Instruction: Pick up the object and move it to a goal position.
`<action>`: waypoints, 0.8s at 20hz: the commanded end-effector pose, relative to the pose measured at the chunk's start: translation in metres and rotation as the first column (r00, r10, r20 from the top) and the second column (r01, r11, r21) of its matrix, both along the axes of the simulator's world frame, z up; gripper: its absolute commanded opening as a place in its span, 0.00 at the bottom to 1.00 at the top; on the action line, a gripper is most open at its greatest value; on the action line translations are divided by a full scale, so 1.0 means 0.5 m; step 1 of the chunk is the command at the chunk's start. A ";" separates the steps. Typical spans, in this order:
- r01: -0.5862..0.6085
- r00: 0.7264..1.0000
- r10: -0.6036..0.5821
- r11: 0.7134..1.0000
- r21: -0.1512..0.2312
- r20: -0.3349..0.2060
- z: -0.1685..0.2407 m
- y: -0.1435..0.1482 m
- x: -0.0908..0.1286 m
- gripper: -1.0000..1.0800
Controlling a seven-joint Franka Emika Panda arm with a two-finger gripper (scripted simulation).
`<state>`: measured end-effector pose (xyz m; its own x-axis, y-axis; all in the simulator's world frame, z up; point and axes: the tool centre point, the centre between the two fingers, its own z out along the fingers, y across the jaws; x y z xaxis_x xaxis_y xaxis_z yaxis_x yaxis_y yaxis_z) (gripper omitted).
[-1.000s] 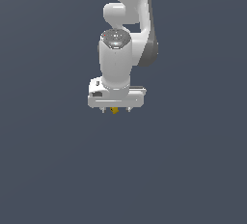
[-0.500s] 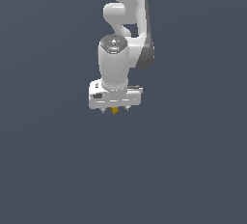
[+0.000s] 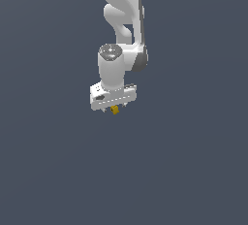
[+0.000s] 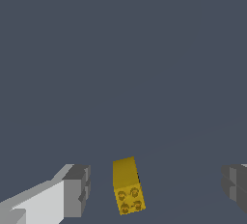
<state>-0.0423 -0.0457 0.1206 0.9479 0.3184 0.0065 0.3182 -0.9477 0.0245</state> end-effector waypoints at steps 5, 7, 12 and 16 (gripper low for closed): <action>-0.132 0.991 0.132 0.991 0.010 -0.009 -0.055 -0.010 -0.068 0.96; -0.163 0.987 0.163 0.987 0.013 -0.011 -0.066 -0.012 -0.084 0.96; -0.218 0.976 0.218 0.976 0.018 -0.013 -0.087 -0.015 -0.115 0.96; -0.241 0.970 0.241 0.970 0.021 -0.014 -0.095 -0.016 -0.128 0.96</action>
<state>-0.1041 -0.0537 0.0744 0.8486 0.5290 -0.0005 0.5290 -0.8486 0.0011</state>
